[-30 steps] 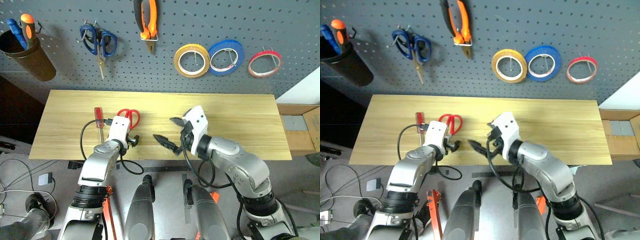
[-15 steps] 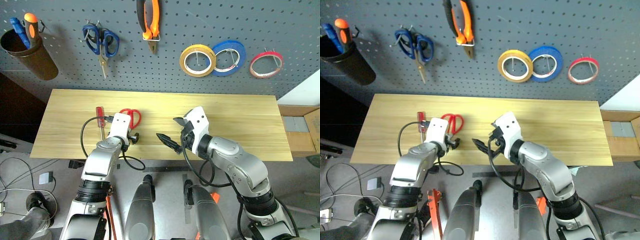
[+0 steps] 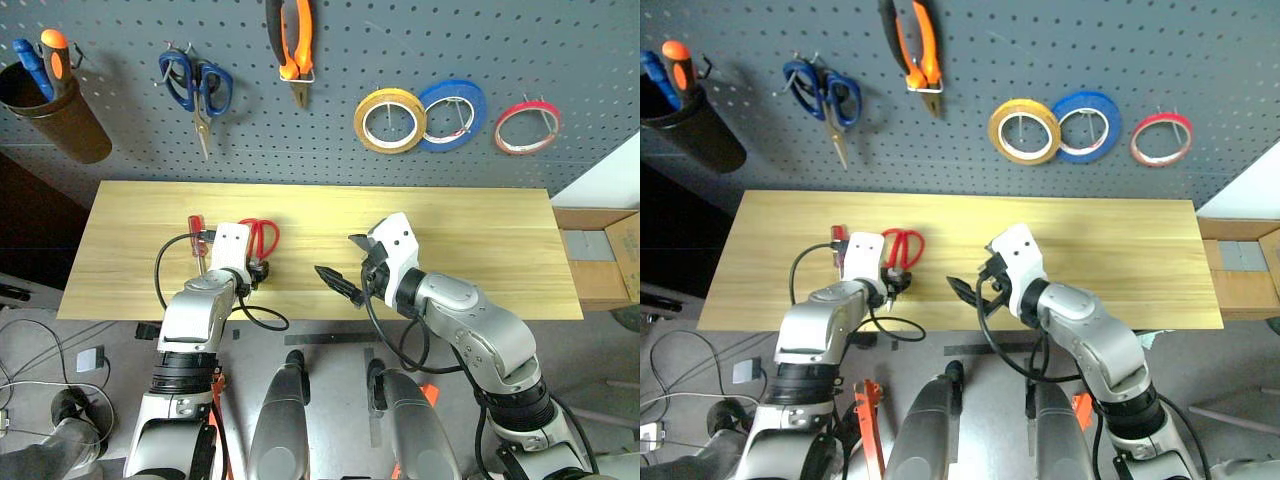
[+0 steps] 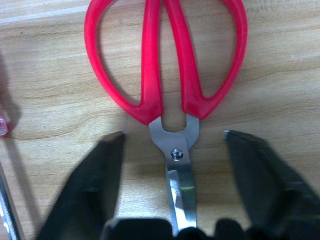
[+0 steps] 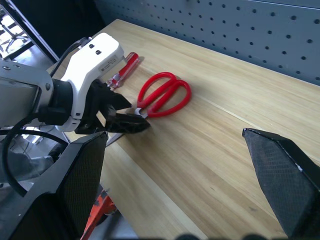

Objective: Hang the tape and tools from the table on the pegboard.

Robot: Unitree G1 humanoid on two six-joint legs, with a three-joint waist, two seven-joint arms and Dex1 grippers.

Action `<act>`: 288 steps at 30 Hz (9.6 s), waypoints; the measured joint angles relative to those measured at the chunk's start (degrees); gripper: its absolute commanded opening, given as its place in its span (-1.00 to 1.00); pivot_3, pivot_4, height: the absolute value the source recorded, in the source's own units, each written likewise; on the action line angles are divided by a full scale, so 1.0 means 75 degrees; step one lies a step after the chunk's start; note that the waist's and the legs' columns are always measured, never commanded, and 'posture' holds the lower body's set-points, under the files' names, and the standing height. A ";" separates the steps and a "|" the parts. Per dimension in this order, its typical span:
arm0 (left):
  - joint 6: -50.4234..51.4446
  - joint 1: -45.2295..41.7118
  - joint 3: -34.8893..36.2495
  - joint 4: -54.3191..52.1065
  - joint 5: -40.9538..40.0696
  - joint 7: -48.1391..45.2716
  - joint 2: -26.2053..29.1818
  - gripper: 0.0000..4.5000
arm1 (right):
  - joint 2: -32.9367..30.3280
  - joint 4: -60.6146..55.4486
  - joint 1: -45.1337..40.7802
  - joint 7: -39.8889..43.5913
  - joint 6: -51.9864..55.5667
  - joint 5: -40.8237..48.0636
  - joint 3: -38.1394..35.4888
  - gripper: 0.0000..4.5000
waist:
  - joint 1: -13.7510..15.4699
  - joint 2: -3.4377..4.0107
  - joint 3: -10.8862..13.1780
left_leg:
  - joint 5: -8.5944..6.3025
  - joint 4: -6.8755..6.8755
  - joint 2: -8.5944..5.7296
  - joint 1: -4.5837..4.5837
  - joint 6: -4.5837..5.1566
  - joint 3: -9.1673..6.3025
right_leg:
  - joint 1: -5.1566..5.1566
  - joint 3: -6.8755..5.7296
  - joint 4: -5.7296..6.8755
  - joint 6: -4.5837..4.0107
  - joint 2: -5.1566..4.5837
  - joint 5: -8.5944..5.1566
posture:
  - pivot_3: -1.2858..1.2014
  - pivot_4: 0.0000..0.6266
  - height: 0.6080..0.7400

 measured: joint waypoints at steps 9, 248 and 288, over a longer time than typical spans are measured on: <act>0.0043 0.0170 0.0098 -0.0115 -0.0014 0.0003 0.0019 -0.55 | -0.0010 0.0000 -0.0009 -0.0049 0.0050 0.0001 -0.0060 1.00 | -0.0133 0.0001 0.0000 | 0.0000 0.0000 0.0000 0.0003 0.0000 0.0000 | 0.0002 0.0002 0.0003 0.0000 0.0000 0.0000 | 0.12 0.43 1.00; -0.5610 -0.0693 0.0932 0.1248 0.1268 0.1571 0.0138 0.99 | -0.0503 0.0220 -0.1648 0.0451 -0.0913 0.2484 -0.2093 1.00 | 0.0033 -0.0009 -0.0044 | 0.0028 0.0046 -0.0005 -0.0002 -0.0030 -0.0004 | -0.0004 -0.0005 0.0081 0.0014 0.0003 0.0016 | 0.12 0.20 1.00; -0.1435 -0.2120 0.1118 0.3947 -0.0147 -0.0135 0.1199 0.99 | -0.1662 -0.0432 -0.0635 0.1366 -0.0206 0.1455 0.0319 1.00 | 0.0059 -0.0012 -0.0044 | 0.0029 0.0050 -0.0007 -0.0006 -0.0028 -0.0009 | -0.0005 -0.0008 0.0078 0.0011 0.0003 0.0014 | 0.12 0.27 1.00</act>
